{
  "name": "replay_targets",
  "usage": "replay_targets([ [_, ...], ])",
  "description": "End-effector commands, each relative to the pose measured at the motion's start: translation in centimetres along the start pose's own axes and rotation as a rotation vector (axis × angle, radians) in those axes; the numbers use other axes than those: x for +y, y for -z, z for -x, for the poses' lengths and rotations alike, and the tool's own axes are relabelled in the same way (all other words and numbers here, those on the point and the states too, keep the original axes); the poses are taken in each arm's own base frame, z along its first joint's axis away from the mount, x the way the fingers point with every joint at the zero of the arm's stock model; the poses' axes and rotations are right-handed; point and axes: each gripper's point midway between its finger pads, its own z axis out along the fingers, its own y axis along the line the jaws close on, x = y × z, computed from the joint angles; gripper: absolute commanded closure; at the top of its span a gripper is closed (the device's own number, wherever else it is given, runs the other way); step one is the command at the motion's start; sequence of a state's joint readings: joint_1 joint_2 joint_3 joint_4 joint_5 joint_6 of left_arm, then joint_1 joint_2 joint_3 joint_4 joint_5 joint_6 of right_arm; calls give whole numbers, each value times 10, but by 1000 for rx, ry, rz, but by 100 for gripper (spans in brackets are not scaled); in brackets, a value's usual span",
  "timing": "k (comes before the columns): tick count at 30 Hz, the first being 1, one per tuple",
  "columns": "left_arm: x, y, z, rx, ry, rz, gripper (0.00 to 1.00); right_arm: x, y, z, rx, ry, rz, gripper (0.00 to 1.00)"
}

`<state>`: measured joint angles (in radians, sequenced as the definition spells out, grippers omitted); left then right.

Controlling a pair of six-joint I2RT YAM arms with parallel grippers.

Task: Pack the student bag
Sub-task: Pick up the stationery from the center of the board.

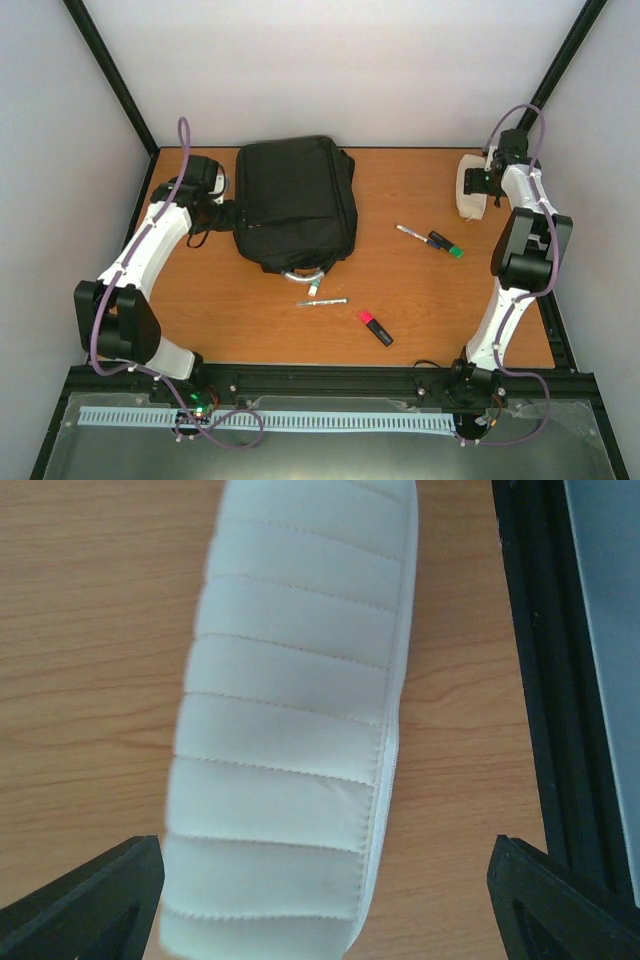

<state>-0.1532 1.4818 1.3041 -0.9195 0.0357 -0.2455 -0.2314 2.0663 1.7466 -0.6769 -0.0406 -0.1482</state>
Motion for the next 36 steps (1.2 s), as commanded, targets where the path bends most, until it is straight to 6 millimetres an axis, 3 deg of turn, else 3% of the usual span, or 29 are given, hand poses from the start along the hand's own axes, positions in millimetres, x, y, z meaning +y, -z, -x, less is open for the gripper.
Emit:
replay_targets([
  [1, 10, -7, -3, 16, -37, 46, 0, -16, -30, -15, 59, -43, -25, 10],
  [5, 9, -10, -5, 34, -47, 41, 0, 8, -47, -33, 111, -22, 118, 4],
  [11, 10, -13, -3, 41, -52, 48, 0, 2, -67, -56, 176, -27, 62, 0],
  [17, 10, -14, -2, 41, -54, 48, 0, 2, -69, -46, 147, -29, 65, 5],
  [23, 9, -13, -1, 37, -52, 45, 0, 1, -51, -23, 80, 3, 64, 23],
  [28, 4, -12, -1, 34, -63, 15, 0, 11, -33, -12, 37, 40, 124, 56],
  [33, -33, 8, -1, 28, -187, -197, 0, 17, -4, -2, -8, 38, 145, 62],
  [36, -55, 23, -3, 25, -247, -328, 1, 31, 28, 8, -62, 25, 209, 66],
])
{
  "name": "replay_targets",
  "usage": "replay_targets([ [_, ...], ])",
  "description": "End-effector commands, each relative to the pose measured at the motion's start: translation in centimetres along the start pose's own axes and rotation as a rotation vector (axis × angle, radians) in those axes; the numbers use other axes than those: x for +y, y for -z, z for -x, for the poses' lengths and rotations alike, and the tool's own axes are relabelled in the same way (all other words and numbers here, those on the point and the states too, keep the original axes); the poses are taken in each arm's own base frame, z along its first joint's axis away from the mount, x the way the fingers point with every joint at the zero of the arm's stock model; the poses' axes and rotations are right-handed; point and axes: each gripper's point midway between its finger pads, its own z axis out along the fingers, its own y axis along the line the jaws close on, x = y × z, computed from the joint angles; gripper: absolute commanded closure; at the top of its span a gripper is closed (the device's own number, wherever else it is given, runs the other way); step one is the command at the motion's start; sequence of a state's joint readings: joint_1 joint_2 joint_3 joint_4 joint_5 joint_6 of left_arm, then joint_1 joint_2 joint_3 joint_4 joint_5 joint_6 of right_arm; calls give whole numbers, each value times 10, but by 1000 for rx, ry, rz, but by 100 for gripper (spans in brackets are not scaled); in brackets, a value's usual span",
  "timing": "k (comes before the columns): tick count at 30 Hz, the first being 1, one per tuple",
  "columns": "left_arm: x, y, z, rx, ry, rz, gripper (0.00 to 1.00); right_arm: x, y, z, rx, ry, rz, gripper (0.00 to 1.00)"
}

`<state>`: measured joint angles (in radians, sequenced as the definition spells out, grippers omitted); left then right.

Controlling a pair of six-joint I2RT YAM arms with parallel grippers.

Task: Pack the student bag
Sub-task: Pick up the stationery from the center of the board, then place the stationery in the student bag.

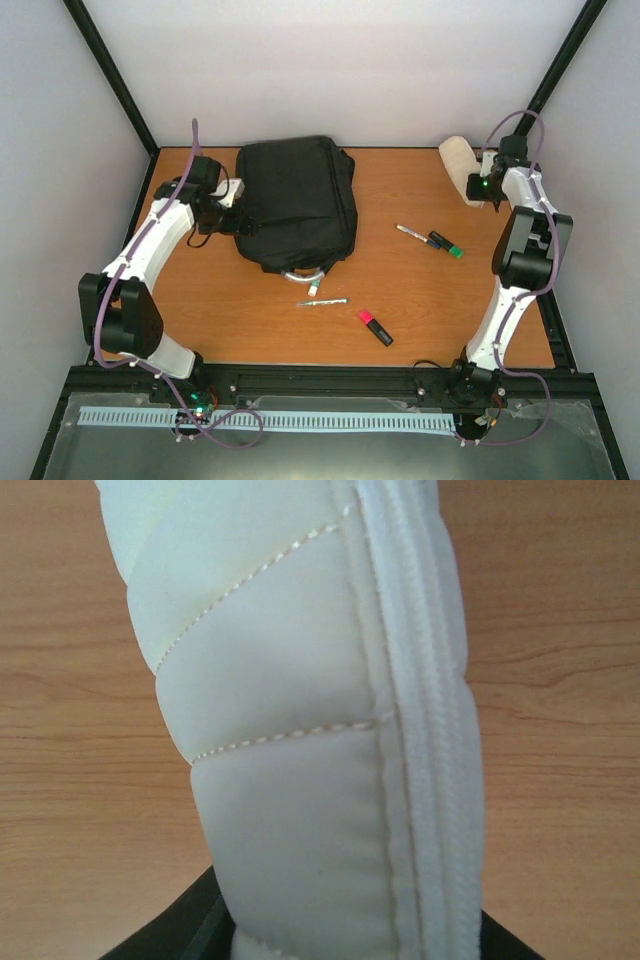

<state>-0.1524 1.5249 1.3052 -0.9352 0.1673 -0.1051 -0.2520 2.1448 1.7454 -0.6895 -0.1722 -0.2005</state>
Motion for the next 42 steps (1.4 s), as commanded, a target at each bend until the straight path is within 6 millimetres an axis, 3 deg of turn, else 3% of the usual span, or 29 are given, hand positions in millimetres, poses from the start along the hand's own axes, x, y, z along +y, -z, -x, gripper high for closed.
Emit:
replay_targets([
  [1, -47, 36, 10, -61, -174, -248, 4, 34, 75, 32, -159, 13, 104, 67],
  [4, -72, 50, 3, -66, -337, -399, 22, 62, 105, 27, -194, 4, 205, 70],
  [9, -85, 54, 0, -65, -483, -471, 33, 110, 136, -4, -176, 2, 367, 73],
  [12, -97, 53, -2, -76, -579, -490, 37, 137, 142, -33, -128, 20, 431, 74],
  [17, -127, 40, -20, -31, -762, -526, 41, 182, 154, -64, -108, 74, 550, 75],
  [22, -144, 20, -34, 2, -943, -472, 36, 214, 158, -98, -50, 62, 643, 75],
  [30, -146, -16, -25, 27, -1067, -404, 36, 226, 152, -147, 48, -27, 701, 76],
  [35, -149, -37, -30, 71, -1098, -380, 36, 227, 151, -161, 56, -44, 706, 76],
  [42, -134, -73, -26, 79, -1138, -200, 37, 221, 146, -177, 61, -60, 668, 76],
])
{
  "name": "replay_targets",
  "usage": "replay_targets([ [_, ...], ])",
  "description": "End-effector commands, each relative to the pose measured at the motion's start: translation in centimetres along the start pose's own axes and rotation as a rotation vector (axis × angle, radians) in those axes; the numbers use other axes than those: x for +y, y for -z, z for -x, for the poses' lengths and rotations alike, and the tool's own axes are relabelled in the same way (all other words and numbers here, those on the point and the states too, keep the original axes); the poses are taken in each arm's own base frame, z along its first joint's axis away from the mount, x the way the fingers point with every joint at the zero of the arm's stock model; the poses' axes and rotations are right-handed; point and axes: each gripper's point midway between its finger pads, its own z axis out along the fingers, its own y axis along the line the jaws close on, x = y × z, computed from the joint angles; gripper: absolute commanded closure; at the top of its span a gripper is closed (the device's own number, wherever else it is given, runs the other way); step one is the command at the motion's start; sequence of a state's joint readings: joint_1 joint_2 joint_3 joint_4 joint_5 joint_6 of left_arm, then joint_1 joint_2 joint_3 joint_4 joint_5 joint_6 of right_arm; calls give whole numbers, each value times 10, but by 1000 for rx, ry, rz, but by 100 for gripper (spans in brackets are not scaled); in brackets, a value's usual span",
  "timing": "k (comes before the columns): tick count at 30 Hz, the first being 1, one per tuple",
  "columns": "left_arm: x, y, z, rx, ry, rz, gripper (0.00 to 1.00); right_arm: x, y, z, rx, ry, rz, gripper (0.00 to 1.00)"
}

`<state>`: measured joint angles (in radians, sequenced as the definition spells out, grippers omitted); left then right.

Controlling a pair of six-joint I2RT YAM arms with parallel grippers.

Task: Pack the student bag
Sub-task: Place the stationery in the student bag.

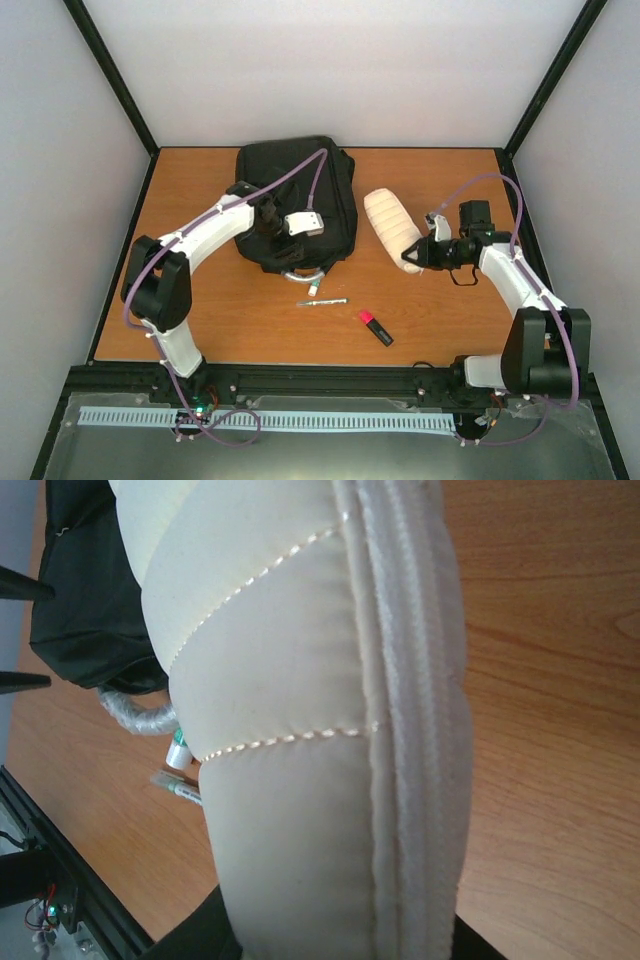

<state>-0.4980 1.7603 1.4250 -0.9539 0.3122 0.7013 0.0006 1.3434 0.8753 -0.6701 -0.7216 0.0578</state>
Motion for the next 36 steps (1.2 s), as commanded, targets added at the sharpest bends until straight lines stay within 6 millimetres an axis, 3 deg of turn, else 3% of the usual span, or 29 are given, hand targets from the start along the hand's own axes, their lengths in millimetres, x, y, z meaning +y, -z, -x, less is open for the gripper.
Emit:
replay_targets([
  [1, 26, -13, -2, 42, -49, 142, 37, 3, 3, -2, -30, 13, 2, 76],
  [6, 30, -29, -13, 86, -59, 140, 39, 1, 1, -8, -15, 8, -2, 76],
  [9, 30, -37, -16, 95, -48, 124, 45, 0, 0, -12, -3, 5, -3, 76],
  [13, 33, -38, -7, 81, -25, 114, 68, 0, -2, -16, 10, 1, 8, 76],
  [19, 39, -13, 37, -41, 9, 98, 98, 0, -6, -19, 33, -12, 30, 77],
  [27, 51, 26, 94, -208, 110, 103, 99, 14, -7, -26, 100, -40, 117, 82],
  [36, 61, 36, 116, -265, 156, 104, 99, 18, -7, -44, 163, -72, 152, 87],
])
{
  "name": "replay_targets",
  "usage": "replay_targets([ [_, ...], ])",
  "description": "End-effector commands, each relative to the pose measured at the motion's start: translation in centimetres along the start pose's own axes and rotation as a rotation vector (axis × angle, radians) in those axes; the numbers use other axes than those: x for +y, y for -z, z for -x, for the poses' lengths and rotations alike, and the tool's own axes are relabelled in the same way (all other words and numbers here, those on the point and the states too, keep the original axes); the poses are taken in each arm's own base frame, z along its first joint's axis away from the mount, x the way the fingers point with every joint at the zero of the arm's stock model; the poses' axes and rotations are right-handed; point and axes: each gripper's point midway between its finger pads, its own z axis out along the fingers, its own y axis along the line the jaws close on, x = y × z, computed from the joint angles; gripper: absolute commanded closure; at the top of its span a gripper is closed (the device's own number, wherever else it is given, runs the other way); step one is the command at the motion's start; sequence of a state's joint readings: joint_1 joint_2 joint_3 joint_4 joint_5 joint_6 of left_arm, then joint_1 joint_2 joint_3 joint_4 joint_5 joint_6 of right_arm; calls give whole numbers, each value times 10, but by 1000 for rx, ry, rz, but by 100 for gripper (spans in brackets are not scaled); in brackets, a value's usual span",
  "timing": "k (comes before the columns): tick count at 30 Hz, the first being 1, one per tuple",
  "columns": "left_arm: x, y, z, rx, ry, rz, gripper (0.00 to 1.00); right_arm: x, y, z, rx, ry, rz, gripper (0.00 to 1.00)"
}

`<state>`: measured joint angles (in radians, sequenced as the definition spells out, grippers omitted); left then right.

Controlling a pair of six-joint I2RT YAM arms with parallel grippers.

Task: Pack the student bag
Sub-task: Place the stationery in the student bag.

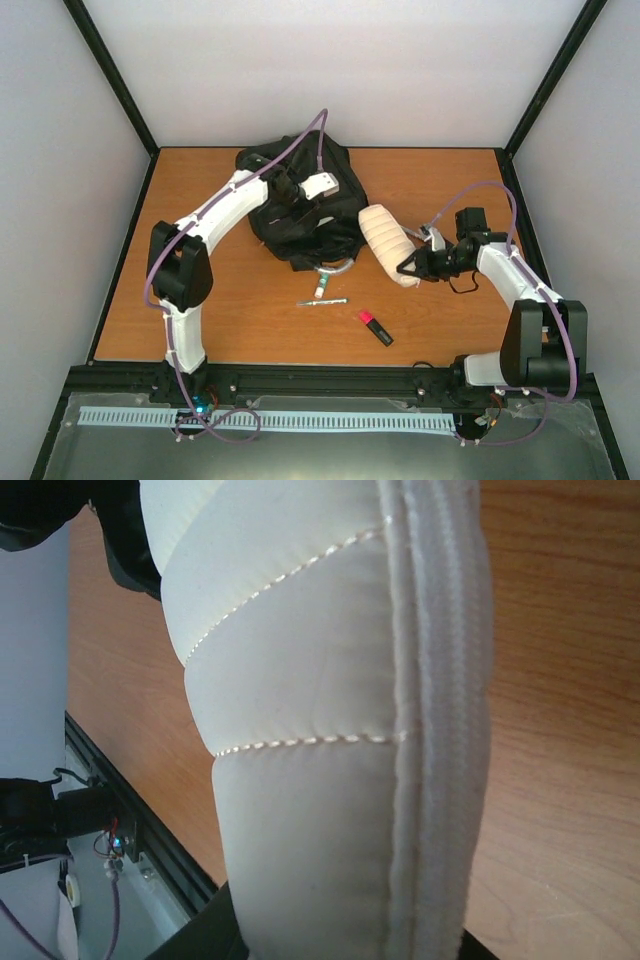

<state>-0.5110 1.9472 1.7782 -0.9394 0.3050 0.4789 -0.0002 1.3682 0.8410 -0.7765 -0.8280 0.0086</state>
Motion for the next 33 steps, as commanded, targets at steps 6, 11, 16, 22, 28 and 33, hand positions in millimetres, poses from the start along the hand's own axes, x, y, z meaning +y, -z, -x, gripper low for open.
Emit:
replay_targets([
  [6, 6, 22, 52, -153, -6, 12, 99, 1, -10, -16, 65, -34, 56, 89],
  [11, 2, 35, 63, -191, -4, 1, 99, 10, -13, 0, 40, 45, 88, 93],
  [16, -6, 45, 63, -192, -16, -28, 99, 21, -28, 13, 42, 64, 128, 95],
  [22, -8, 48, 59, -176, -32, -27, 99, 23, -45, 42, 30, 66, 137, 95],
  [28, -9, 51, 58, -176, -47, -21, 99, 25, -63, 75, 26, 48, 148, 96],
  [33, -9, 54, 57, -174, -56, -11, 99, 35, -89, 91, 54, 64, 158, 96],
])
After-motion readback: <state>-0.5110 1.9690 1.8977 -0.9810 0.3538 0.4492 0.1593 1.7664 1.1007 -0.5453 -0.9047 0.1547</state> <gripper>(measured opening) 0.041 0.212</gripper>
